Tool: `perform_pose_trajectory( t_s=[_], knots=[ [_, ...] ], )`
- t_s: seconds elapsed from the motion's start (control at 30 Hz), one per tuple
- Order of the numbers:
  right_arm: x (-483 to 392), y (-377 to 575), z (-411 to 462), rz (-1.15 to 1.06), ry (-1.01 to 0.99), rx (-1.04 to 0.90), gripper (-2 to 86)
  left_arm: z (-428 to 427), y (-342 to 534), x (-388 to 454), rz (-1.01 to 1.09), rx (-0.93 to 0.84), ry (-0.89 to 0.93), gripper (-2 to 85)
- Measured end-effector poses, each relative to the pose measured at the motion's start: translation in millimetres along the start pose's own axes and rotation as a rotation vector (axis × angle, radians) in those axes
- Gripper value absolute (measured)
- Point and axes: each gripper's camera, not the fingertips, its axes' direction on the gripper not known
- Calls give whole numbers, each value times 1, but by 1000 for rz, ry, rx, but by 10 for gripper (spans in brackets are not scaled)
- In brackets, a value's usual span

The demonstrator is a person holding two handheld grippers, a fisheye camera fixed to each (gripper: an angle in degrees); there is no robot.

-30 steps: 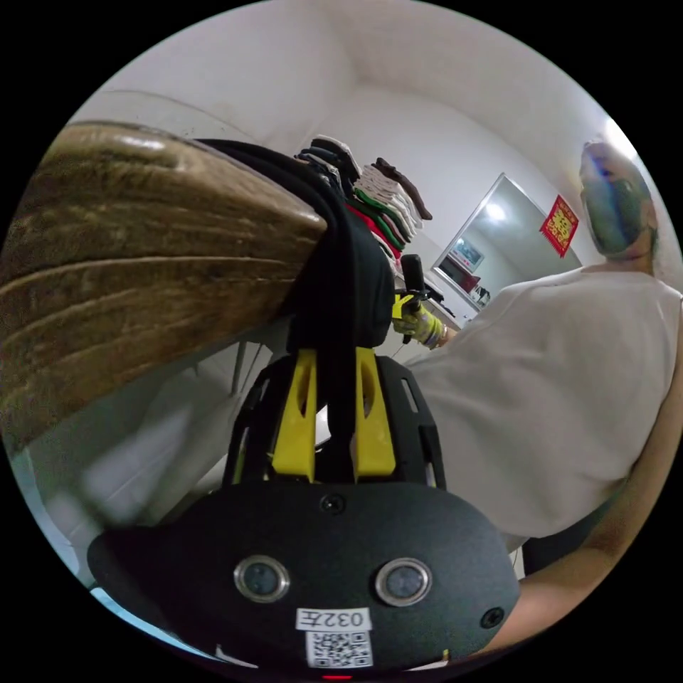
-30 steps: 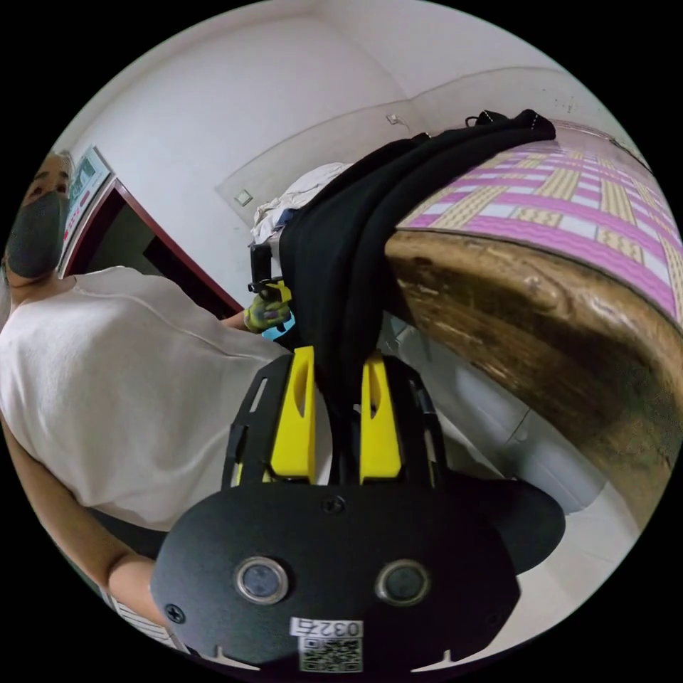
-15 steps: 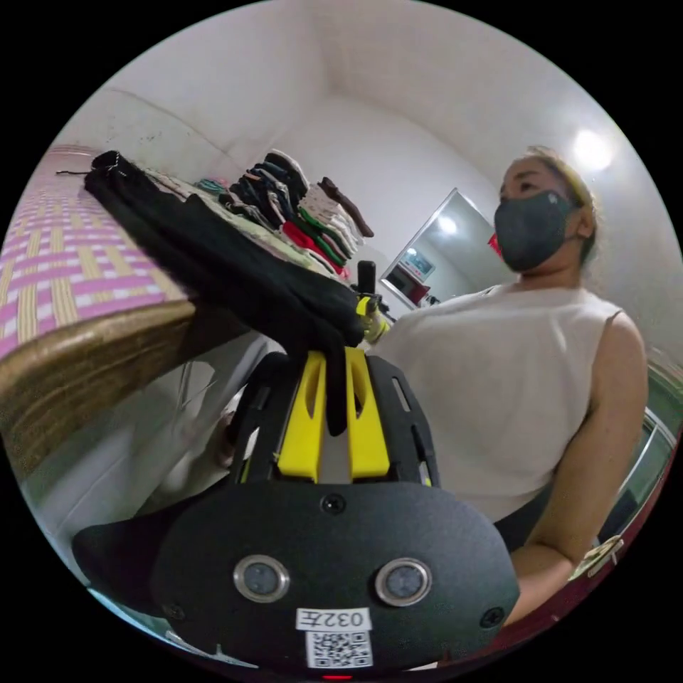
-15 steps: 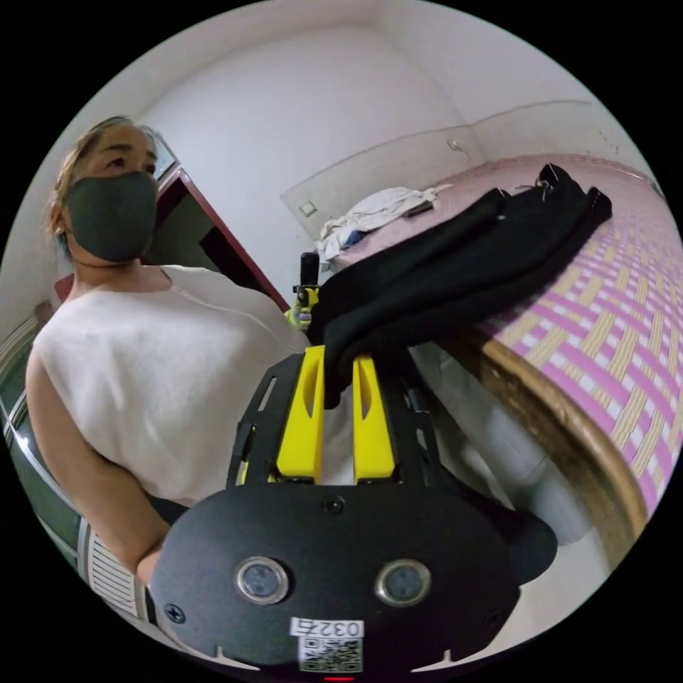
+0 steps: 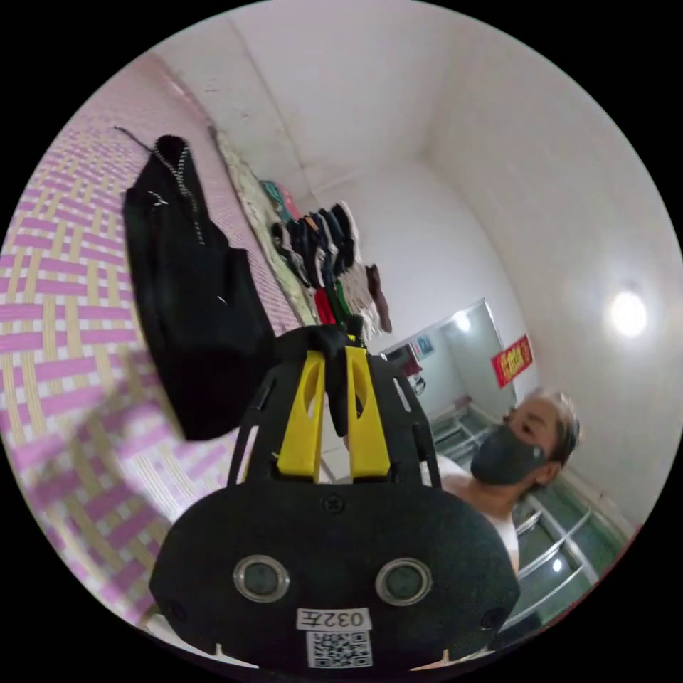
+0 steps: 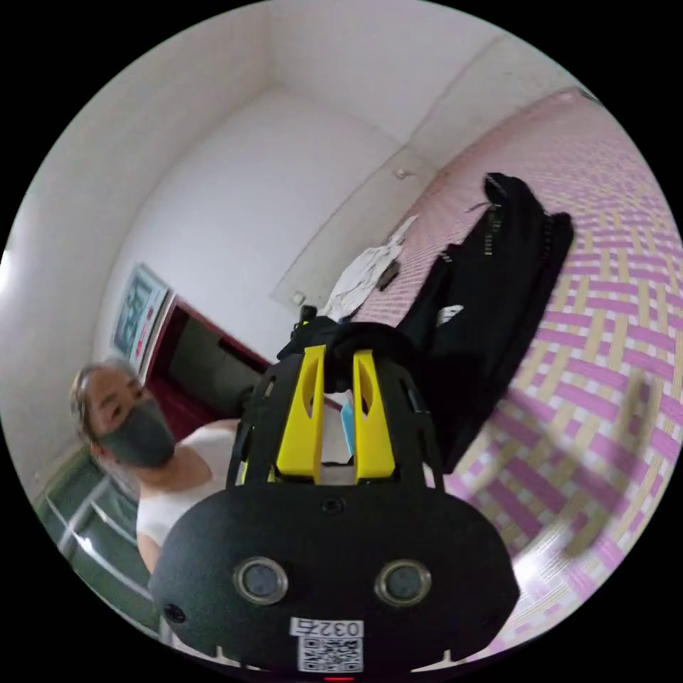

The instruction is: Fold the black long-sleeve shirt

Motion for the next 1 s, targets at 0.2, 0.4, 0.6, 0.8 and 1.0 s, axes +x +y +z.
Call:
perform_pose_trajectory(
  t_s=[0.2,0.4,0.6,0.8,1.0],
  knots=[
    [31,15,-18,96,75,127,107,-17,-2,-69,-111,124,-7,89],
    [-1,43,-7,16,297,36,102,-13,50,-46,-25,70,-249,106],
    [-29,46,41,-72,485,-110,100,33,77,2,140,-96,-504,95],
    [-39,49,61,-118,515,-111,43,55,87,21,218,-151,-629,40],
    [-63,73,51,-155,426,-83,-5,39,118,46,329,-126,-567,-11]
  ],
)
